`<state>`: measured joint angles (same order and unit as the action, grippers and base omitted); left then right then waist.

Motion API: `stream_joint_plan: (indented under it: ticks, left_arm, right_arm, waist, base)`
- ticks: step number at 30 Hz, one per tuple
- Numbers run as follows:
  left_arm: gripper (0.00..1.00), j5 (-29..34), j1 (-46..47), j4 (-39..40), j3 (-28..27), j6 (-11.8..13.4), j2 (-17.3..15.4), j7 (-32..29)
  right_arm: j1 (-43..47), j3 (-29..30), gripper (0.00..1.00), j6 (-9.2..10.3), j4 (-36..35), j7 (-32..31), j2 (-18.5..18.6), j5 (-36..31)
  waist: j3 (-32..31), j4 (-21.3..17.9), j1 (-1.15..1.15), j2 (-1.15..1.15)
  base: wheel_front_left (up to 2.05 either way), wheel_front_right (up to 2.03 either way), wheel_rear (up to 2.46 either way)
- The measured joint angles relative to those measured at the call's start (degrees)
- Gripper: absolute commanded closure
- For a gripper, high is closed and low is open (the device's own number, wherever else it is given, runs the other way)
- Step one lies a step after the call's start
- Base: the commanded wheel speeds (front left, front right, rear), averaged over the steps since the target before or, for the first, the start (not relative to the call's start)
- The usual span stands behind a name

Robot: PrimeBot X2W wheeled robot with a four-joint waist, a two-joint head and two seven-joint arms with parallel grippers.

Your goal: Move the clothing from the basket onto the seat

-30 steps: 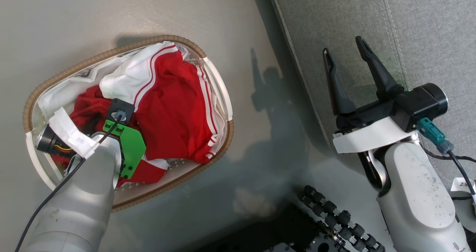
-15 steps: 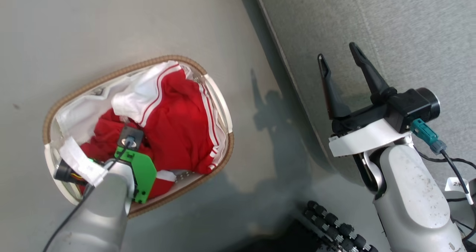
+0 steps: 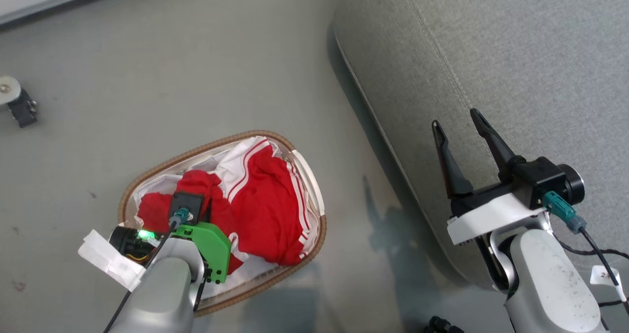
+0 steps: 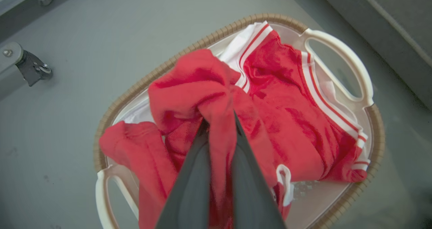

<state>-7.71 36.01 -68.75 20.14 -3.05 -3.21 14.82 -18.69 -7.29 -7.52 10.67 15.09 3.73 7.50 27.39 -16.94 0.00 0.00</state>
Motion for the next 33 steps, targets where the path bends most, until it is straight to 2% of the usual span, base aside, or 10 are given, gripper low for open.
stream_joint_plan:
  ticks: [6, 18, 25, 33]
  left_arm:
    - [1.00, -3.4, -5.0, 14.1, 0.9, -0.8, 0.3, 0.2]
    - [1.00, -10.7, -11.9, 35.3, 4.4, 0.5, 0.3, 0.3]
    - [1.00, -13.4, -12.7, 43.5, 6.3, 1.1, 0.4, 0.3]
    - [1.00, -13.5, -12.7, 47.3, 7.1, 1.1, 0.4, 0.3]
  right_arm:
    - [3.0, 0.9, 0.00, 0.00, 0.7, 0.0, 0.9, 0.0]
    - [8.5, 1.8, 0.00, 0.00, 2.5, 0.0, 1.1, 0.0]
    - [12.0, 1.6, 0.00, 0.00, 3.5, 0.0, 1.1, 0.0]
    - [14.8, 0.8, 0.00, 0.00, 4.7, 0.0, 0.6, 0.0]
  waist:
    - [-5.6, 2.8, 0.00, 0.00]
    - [-15.6, 8.7, 0.00, 0.00]
    - [-21.1, 11.0, 0.00, 0.00]
    - [-25.2, 12.7, 0.00, 0.00]
  base:
    - [0.00, 0.00, 0.00]
    - [0.00, 0.00, 0.00]
    - [0.00, 0.00, 0.00]
    - [0.00, 0.00, 0.00]
